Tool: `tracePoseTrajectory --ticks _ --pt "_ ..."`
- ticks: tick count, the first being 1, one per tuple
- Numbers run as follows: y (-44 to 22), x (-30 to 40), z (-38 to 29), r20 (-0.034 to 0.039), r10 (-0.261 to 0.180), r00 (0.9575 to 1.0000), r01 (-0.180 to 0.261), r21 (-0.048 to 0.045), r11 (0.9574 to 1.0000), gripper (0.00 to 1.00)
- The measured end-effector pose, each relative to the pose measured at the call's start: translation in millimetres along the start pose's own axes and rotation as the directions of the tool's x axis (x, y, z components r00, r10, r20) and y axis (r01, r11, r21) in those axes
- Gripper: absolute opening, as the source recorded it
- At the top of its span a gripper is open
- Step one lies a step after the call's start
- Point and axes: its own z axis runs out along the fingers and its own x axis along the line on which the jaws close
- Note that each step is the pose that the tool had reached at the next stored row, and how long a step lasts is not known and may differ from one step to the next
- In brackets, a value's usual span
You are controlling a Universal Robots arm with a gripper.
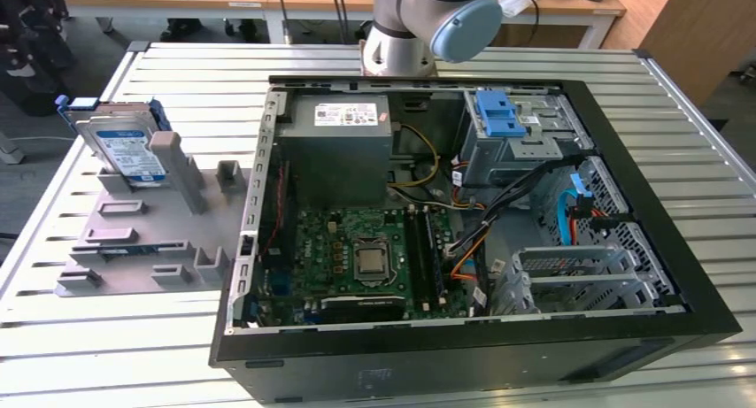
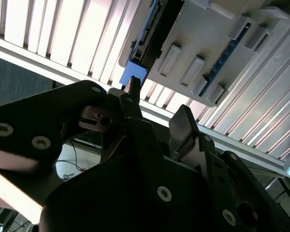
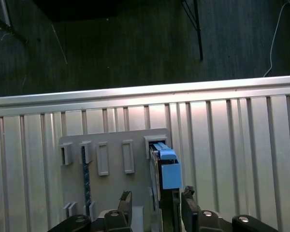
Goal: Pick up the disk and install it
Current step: 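Pick up the disk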
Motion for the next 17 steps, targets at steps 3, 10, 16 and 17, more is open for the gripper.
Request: tracePoseTrajectory --ticks 3,10,16,17 --pt "0.0 -0.4 3.1 -0.0017 0.0 1.0 0.0 0.0022 1.0 0.6" --pt "0.0 -2.5 13.8 -0.0052 0.0 1.0 0.0 0.0029 1.0 0.66" --pt "0.0 -2.6 14.8 -0.0057 0.0 1.0 0.0 0.0028 1.0 0.66" --pt "0.0 -2.7 14.9 -0.0056 0.0 1.0 0.0 0.003 1.0 0.66"
